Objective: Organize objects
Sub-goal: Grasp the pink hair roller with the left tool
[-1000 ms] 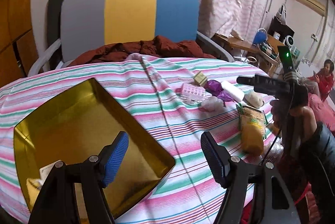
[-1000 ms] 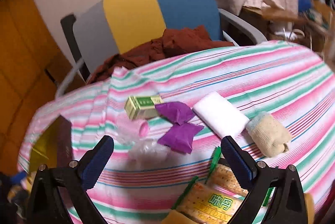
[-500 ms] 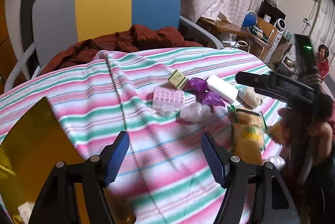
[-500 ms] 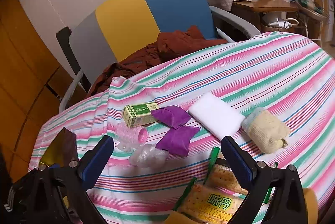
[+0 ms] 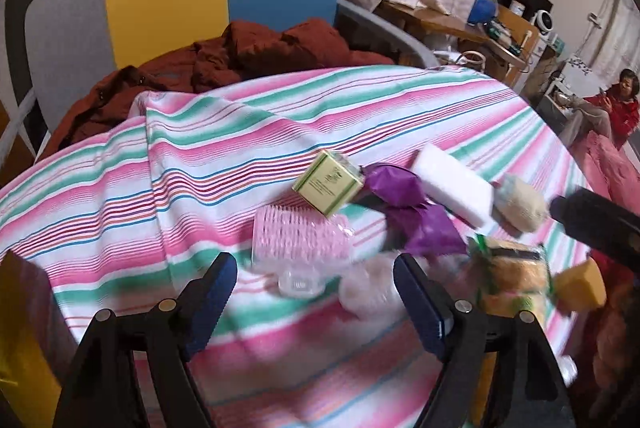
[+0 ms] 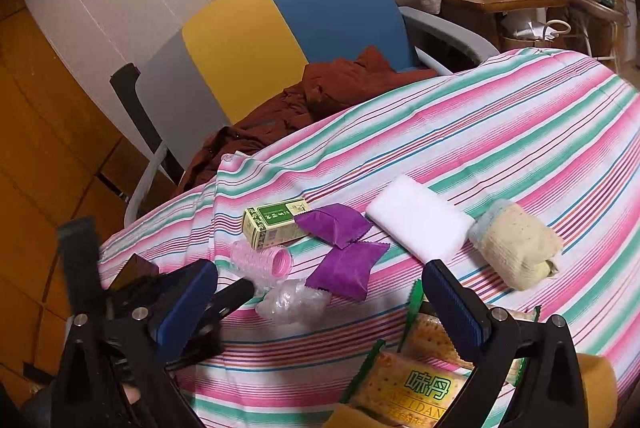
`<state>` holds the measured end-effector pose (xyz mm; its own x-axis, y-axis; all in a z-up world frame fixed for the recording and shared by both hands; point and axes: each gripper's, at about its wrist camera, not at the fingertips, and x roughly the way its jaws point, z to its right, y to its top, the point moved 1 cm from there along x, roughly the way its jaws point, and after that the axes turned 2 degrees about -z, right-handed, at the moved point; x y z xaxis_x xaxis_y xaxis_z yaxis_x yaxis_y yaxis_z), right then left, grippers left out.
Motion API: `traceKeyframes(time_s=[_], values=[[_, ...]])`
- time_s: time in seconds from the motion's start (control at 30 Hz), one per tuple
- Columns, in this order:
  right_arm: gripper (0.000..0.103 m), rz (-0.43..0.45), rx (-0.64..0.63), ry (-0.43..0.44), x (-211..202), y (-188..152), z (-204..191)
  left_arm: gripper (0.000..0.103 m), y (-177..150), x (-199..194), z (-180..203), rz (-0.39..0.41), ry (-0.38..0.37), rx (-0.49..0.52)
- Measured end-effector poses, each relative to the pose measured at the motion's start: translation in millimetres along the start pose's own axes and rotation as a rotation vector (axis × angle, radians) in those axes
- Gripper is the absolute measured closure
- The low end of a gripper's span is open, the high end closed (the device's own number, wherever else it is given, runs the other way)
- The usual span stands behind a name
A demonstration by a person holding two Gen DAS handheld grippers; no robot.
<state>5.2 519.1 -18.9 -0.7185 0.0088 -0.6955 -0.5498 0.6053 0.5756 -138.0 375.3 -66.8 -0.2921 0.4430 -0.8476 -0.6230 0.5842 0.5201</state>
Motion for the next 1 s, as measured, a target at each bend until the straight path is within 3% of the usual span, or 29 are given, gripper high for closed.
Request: traceKeyframes(time_s=[0.23, 0.37, 0.43, 0.8, 1.0], values=[[0.000, -0.016, -0.003, -0.001, 6, 1, 0, 0.020, 12, 32, -4, -0.039, 0.012, -0.018], [0.000, -0.020, -0.009, -0.009, 7, 1, 1, 0.034, 12, 45, -8, -0.075, -0.004, -0.036], [0.000, -0.021, -0.014, -0.015, 8, 1, 0, 0.035, 10, 42, -10, -0.061, -0.013, -0.038], [0.000, -0.049, -0.032, -0.030, 14, -2, 0, 0.035, -28, -12, -15, 0.026, -0.050, -0.096], [0.000, -0.047, -0.053, -0.038, 14, -3, -4, 0.035, -63, -39, 6, 0.047, -0.077, -0.066]])
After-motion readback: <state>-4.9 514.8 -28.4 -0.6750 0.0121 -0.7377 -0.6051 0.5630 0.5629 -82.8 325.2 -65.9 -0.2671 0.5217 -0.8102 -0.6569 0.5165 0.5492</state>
